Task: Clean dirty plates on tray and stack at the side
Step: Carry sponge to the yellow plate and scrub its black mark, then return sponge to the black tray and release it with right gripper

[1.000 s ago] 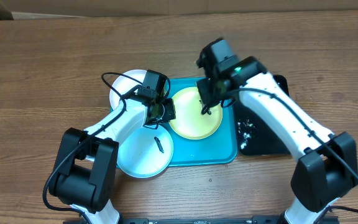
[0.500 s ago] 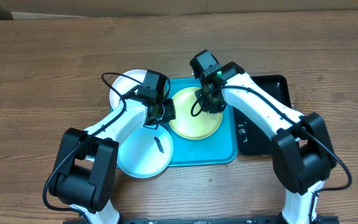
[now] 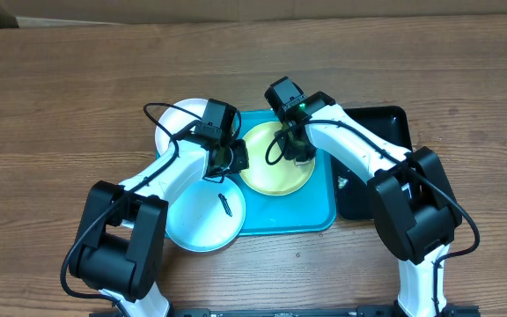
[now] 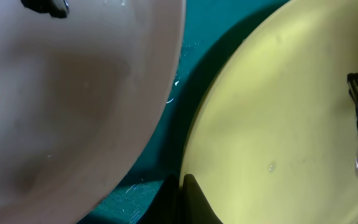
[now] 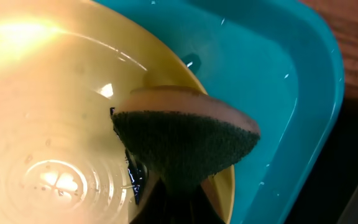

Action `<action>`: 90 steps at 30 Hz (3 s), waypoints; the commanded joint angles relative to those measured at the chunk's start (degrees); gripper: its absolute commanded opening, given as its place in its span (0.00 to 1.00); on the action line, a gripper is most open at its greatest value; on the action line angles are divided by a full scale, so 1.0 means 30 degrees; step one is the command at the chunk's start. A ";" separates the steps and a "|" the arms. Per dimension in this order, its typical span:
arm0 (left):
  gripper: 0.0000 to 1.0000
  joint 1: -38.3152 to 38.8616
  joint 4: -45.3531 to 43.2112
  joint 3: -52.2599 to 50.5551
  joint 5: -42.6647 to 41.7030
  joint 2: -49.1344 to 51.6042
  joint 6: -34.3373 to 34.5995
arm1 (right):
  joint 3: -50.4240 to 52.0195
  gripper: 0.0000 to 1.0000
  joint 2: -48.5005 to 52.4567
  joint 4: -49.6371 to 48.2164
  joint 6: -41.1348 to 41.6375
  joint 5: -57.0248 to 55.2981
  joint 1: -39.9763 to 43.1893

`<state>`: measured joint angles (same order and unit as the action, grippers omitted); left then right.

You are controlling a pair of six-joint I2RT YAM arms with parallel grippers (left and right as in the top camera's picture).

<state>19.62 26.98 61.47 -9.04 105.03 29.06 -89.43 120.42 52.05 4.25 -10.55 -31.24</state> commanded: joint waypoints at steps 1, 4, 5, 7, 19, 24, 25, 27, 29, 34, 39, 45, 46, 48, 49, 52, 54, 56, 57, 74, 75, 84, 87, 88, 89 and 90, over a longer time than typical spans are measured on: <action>0.04 -0.0015 0.0095 -0.0175 -0.0007 0.0204 0.0240 | 0.0080 0.04 0.0153 -0.0204 -0.0073 -0.0474 -0.0058; 0.04 -0.0015 0.0153 -0.0175 -0.0007 0.0204 0.0219 | 0.0095 0.04 0.0233 -0.0182 -0.0073 -0.0474 -0.0058; 0.04 -0.0015 0.0153 -0.0175 -0.0007 0.0204 0.0160 | 0.0117 0.04 0.0284 -0.0197 -0.0073 -0.0474 -0.0058; 0.04 -0.0015 0.0146 -0.0175 -0.0015 0.0204 0.0080 | 0.0211 0.04 0.0408 -0.0248 -0.0073 -0.0415 -0.0058; 0.04 -0.0015 0.0153 -0.0175 -0.0379 0.0204 -0.0270 | 0.1610 0.05 0.0984 -0.1770 -0.1756 0.5792 -0.0036; 0.04 -0.0015 0.0146 -0.0175 -0.0372 0.0204 -0.0270 | 0.1610 0.04 0.0984 -0.1552 -0.2091 0.8080 -0.0029; 0.04 -0.0015 0.0153 -0.0175 -0.0379 0.0204 -0.0270 | 0.1610 0.04 0.0984 -0.1501 -0.2098 0.8196 -0.0015; 0.04 -0.0015 0.0153 -0.0175 -0.0372 0.0204 -0.0270 | 0.1603 0.04 0.0976 -0.1253 -0.2769 0.9180 0.0102; 0.04 -0.0015 0.0153 -0.0175 -0.0372 0.0204 -0.0270 | 0.1457 0.04 0.0976 -0.0831 -0.3636 1.0936 0.0321; 0.04 -0.0015 0.0153 -0.0175 -0.0372 0.0204 -0.0270 | -0.0029 0.04 0.0750 0.0765 -0.5231 1.5671 0.1734; 0.04 -0.0015 0.0211 -0.0175 -0.0372 0.0204 -0.0270 | -0.2302 0.04 -0.0262 0.2951 -0.6011 1.8258 0.3657; 0.04 -0.0015 0.0204 -0.0175 -0.0372 0.0204 -0.0270 | -0.2922 0.04 -0.1501 0.3585 -0.6003 1.8221 0.4896; 0.04 -0.0015 0.0204 -0.0175 -0.0372 0.0204 -0.0262 | -0.2922 0.04 -0.1501 0.3628 -0.6003 1.8185 0.4954; 0.04 -0.0015 0.0211 -0.0175 -0.0372 0.0204 -0.0270 | -0.2761 0.04 -0.1494 0.3541 -0.6003 1.7952 0.4954; 0.04 -0.0015 0.0211 -0.0175 -0.0372 0.0204 -0.0270 | -0.2630 0.04 -0.1494 0.3446 -0.6003 1.7828 0.4954; 0.04 -0.0015 0.0240 -0.0175 -0.0372 0.0204 -0.0270 | -0.2514 0.04 -0.1494 0.3351 -0.5923 1.7486 0.4940; 0.04 -0.0015 0.0284 -0.0175 -0.0372 0.0204 -0.0270 | -0.2521 0.04 -0.1494 0.3162 -0.5085 1.6203 0.4998; 0.04 -0.0015 0.0291 -0.0175 -0.0372 0.0204 -0.0270 | -0.2674 0.04 -0.1501 0.3082 -0.3672 1.4659 0.5355; 0.05 -0.0015 0.0291 -0.0175 -0.0372 0.0204 -0.0270 | -0.2739 0.04 -0.1545 0.3242 -0.3395 1.4382 0.5610; 0.14 -0.0015 0.0270 -0.0175 -0.0291 0.0204 -0.0262 | -0.1275 0.04 -0.1974 0.5872 -0.1180 0.4153 0.8910; 0.14 -0.0015 0.0270 -0.0175 -0.0291 0.0204 -0.0270 | -0.1027 0.04 -0.1974 0.5676 -0.1180 0.4080 0.8910; 0.16 -0.0015 0.0262 -0.0175 -0.0291 0.0204 -0.0262 | 0.1093 0.51 -0.1974 0.3643 -0.1188 0.3956 0.8888; 0.20 -0.0015 0.0270 -0.0175 -0.0291 0.0204 -0.0262 | 0.0765 0.63 -0.1996 0.3453 -0.1158 0.3978 0.8903; 0.21 -0.0015 0.0277 -0.0175 -0.0291 0.0204 -0.0262 | 0.0481 0.64 -0.1996 0.3475 -0.0998 0.3963 0.8925; 0.22 -0.0015 0.0284 -0.0175 -0.0291 0.0204 -0.0262 | 0.0124 0.64 -0.1996 0.3512 -0.0809 0.3971 0.8939; 0.22 -0.0015 0.0291 -0.0175 -0.0291 0.0204 -0.0262 | -0.0328 0.64 -0.1996 0.3694 -0.0678 0.3971 0.8947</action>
<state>19.40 27.66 61.47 -9.45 105.03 28.77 -86.96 117.14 62.98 0.86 1.96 -4.54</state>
